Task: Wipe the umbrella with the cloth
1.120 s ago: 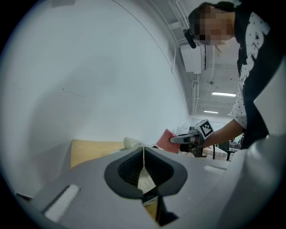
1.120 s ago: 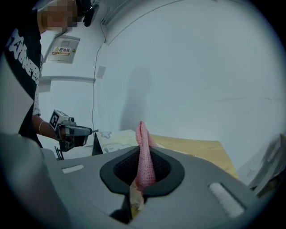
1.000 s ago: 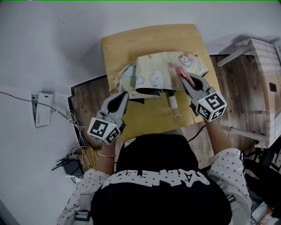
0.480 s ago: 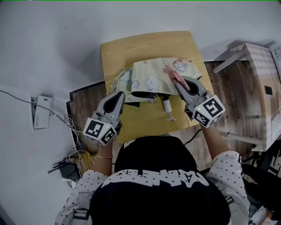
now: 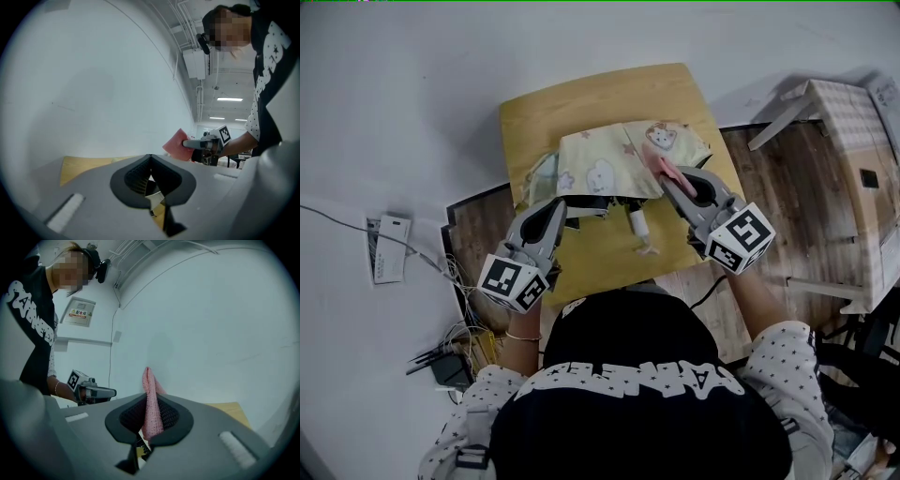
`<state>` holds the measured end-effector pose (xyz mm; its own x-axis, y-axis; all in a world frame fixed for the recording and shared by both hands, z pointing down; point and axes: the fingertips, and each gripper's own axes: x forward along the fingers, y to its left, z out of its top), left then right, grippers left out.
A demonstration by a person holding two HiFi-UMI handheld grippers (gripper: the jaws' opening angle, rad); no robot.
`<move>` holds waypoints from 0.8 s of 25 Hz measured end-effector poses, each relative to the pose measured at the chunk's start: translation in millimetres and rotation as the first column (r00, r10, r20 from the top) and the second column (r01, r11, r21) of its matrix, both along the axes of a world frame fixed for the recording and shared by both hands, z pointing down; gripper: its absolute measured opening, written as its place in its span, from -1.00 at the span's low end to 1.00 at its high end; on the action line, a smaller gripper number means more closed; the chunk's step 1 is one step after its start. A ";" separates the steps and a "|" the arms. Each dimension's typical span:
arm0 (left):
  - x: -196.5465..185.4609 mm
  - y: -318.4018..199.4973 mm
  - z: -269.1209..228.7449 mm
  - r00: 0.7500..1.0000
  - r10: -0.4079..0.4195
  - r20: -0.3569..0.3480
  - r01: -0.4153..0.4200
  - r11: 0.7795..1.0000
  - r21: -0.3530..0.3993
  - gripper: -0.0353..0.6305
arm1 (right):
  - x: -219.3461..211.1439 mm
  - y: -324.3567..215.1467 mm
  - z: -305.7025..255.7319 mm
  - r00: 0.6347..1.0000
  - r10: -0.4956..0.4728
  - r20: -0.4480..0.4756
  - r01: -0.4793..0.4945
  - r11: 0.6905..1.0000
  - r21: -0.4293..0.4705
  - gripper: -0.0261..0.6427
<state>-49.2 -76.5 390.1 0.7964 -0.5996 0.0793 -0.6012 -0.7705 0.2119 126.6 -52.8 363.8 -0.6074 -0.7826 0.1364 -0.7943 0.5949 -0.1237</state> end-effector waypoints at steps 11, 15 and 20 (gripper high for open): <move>-0.3 7.1 -5.1 1.000 -0.015 0.009 0.015 1.000 0.000 -0.89 | 1.4 9.3 -1.4 1.000 -0.015 0.009 0.015 1.000 0.009 -0.83; -1.2 8.8 -5.7 1.000 -0.017 0.013 0.017 1.000 0.001 -0.89 | 1.1 9.8 0.8 1.000 -0.016 0.005 0.016 1.000 0.008 -0.83; -1.9 10.2 -3.7 1.000 -0.016 0.015 0.016 1.000 -0.005 -0.89 | 1.2 11.4 1.9 1.000 -0.012 0.008 0.012 1.000 0.004 -0.83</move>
<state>-51.0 -66.4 386.4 0.7851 -0.6121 0.0946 -0.6169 -0.7594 0.2069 127.8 -41.4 365.8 -0.6181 -0.7756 0.1283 -0.7858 0.6052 -0.1276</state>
